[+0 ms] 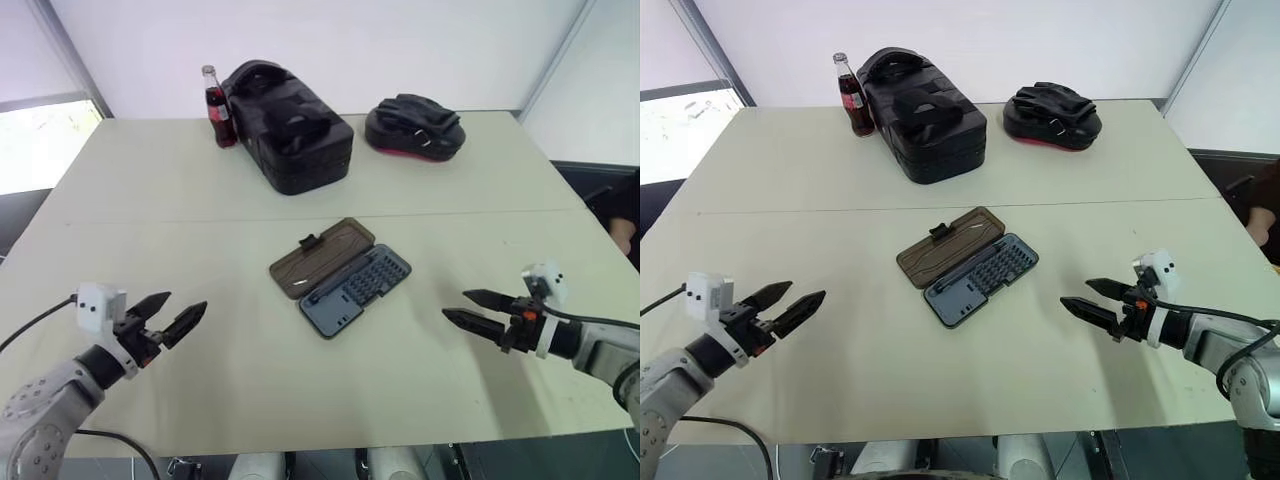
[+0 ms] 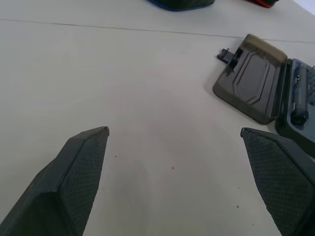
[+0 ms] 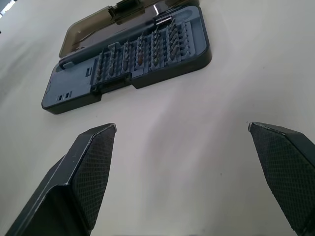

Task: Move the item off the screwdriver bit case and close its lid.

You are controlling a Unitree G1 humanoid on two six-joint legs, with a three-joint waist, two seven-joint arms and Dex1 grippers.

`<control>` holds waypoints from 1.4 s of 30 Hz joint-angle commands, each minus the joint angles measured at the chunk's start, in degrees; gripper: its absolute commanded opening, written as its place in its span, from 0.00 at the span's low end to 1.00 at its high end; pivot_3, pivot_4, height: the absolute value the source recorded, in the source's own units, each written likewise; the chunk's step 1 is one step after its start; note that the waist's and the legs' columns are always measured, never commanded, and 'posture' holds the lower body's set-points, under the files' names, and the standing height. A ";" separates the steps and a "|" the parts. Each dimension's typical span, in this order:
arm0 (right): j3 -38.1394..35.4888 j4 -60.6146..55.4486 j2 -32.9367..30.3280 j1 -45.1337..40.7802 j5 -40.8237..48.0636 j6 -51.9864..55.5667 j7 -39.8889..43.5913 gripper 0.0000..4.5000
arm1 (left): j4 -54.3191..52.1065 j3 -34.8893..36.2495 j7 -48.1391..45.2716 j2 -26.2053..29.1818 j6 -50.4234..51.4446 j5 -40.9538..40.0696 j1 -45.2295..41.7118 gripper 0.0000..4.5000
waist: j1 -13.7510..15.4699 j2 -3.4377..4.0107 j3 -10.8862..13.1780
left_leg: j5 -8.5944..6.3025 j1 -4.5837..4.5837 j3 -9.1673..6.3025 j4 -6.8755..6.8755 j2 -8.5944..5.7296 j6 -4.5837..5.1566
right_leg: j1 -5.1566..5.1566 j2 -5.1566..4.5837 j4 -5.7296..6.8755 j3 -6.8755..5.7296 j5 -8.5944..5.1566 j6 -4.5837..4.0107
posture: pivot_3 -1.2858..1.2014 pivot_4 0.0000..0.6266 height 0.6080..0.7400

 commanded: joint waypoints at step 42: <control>7.12 -20.24 3.52 -1.17 -3.33 -4.77 -9.34 1.00 | 89.59 -38.88 -36.71 -10.60 -39.37 42.28 -70.02 0.81 | 1.23 -0.19 0.12 | -0.01 -0.56 -0.20 0.16 -0.32 0.05 | -0.37 0.04 0.11 -0.24 0.20 0.36 | 0.52 0.24 1.00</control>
